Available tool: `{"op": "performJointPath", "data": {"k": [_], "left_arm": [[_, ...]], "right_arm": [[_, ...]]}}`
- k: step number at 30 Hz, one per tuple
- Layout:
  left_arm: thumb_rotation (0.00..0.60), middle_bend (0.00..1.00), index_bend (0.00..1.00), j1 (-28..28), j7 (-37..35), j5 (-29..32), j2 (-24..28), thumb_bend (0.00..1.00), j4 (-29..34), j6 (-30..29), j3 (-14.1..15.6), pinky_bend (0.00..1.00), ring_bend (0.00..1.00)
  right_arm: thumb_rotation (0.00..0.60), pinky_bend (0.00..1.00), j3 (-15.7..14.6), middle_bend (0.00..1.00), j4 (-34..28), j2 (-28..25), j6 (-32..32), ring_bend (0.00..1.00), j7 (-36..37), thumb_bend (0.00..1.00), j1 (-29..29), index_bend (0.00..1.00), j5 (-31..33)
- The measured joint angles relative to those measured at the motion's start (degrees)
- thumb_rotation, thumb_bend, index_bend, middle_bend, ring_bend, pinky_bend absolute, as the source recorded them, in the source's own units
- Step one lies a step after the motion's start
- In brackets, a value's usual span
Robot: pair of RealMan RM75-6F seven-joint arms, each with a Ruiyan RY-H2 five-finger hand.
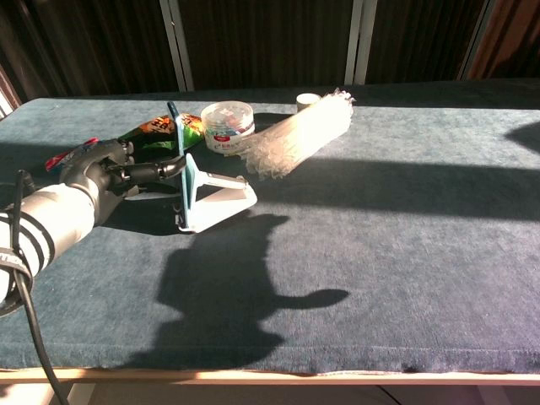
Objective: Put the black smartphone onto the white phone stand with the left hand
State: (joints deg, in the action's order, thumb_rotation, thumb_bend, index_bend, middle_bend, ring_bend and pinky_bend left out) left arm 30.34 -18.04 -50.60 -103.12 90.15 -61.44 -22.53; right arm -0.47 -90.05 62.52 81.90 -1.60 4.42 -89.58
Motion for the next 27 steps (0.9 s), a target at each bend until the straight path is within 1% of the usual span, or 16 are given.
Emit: {"op": "performJointPath", "data": {"k": [2,7,11,14,16,22,25,27], "left_arm": [[0.6,0.96,0.74,0.0,-0.1,-0.3,0.0,0.43,-0.2,0.4,0.0,0.26,0.62],[0.6,0.87,0.64,-0.2,-0.9,-1.1,0.0,0.43,-0.3,1.2,0.1,0.23,0.53],[0.6,0.75,0.52,-0.2,-1.1,-1.5,0.1,0.41,-0.5,1.9,0.2,0.2,0.45],[0.6,0.62,0.42,-0.2,-1.3,-1.4,0.3,0.4,-0.6,2.7,0.1,0.17,0.37],[0.6,0.58,0.4,-0.1,-1.4,-1.4,0.5,0.4,-0.5,3.2,-0.1,0.16,0.34],[0.6,0.53,0.34,-0.1,-1.6,-1.7,0.9,0.4,-0.2,3.7,-0.2,0.15,0.3],[0.6,0.44,0.28,0.0,-1.4,-2.1,1.0,0.39,-0.2,3.8,0.0,0.13,0.24],[0.6,0.35,0.22,0.1,-1.2,-2.4,1.0,0.4,-0.3,3.8,0.1,0.12,0.18]], "right_arm": [[0.6,0.0,0.0,0.0,0.0,0.0,0.0,0.0,0.0,0.11,0.0,0.0,0.0],[0.6,0.0,0.0,0.0,0.0,0.0,0.0,0.0,-0.1,0.11,0.0,0.0,0.0],[0.6,0.0,0.0,0.0,0.0,0.0,-0.1,0.0,-0.2,0.11,0.0,0.0,0.0],[0.6,0.0,0.0,0.0,-0.1,-0.1,-0.1,0.0,-0.2,0.11,0.0,0.0,0.0],[0.6,0.0,-0.1,0.0,-0.1,-0.1,0.0,0.0,-0.1,0.11,-0.1,0.0,0.0],[0.6,0.0,0.0,0.0,-0.1,-0.2,0.1,0.0,-0.2,0.11,-0.2,0.0,0.1],[0.6,0.0,-0.1,0.0,-0.1,-0.1,0.1,0.0,-0.3,0.11,-0.2,0.0,0.1],[0.6,0.0,0.0,0.0,-0.1,-0.1,0.1,0.0,-0.3,0.11,-0.2,0.0,0.1]]}}
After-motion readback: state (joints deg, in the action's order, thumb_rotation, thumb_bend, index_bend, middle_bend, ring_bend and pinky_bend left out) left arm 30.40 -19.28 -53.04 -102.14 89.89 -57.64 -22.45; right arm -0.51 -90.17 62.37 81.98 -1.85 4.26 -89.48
